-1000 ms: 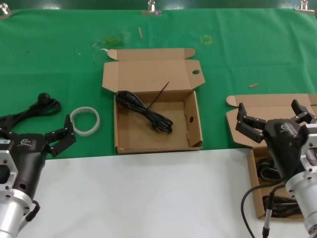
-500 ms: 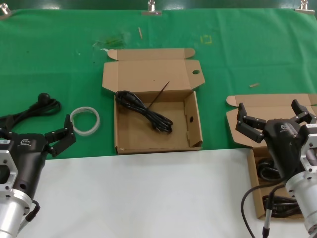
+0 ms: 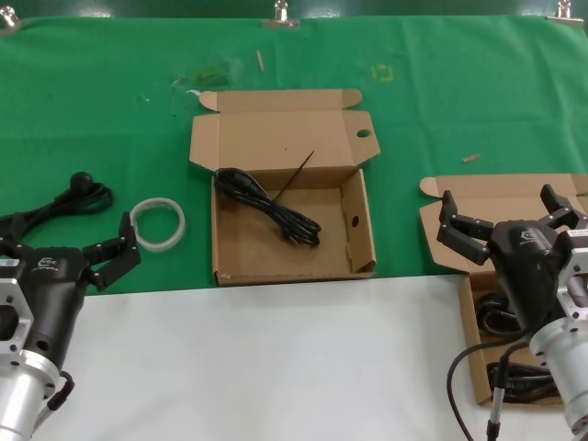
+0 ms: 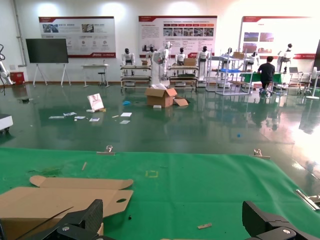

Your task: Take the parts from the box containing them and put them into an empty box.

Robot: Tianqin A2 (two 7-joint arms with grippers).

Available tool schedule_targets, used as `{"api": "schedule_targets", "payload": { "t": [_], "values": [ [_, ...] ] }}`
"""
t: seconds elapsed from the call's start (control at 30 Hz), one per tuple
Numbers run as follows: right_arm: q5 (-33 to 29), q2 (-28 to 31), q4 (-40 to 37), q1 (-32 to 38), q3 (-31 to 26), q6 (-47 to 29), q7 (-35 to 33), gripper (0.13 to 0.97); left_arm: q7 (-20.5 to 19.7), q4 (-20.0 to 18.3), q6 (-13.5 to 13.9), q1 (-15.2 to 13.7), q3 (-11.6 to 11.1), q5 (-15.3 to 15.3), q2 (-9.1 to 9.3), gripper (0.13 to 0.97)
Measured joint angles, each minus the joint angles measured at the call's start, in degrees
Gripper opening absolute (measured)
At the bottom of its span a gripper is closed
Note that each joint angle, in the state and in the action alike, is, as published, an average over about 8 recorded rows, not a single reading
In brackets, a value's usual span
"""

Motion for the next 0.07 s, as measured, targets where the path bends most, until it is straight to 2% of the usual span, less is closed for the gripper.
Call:
{"api": "schedule_targets", "payload": {
  "t": [0.07],
  "values": [
    [0.0,0.0,0.0,0.0,0.0,0.0,0.0,0.966,0.0,0.0,0.0,0.0,0.0,0.0,0.0,0.966]
  ]
}}
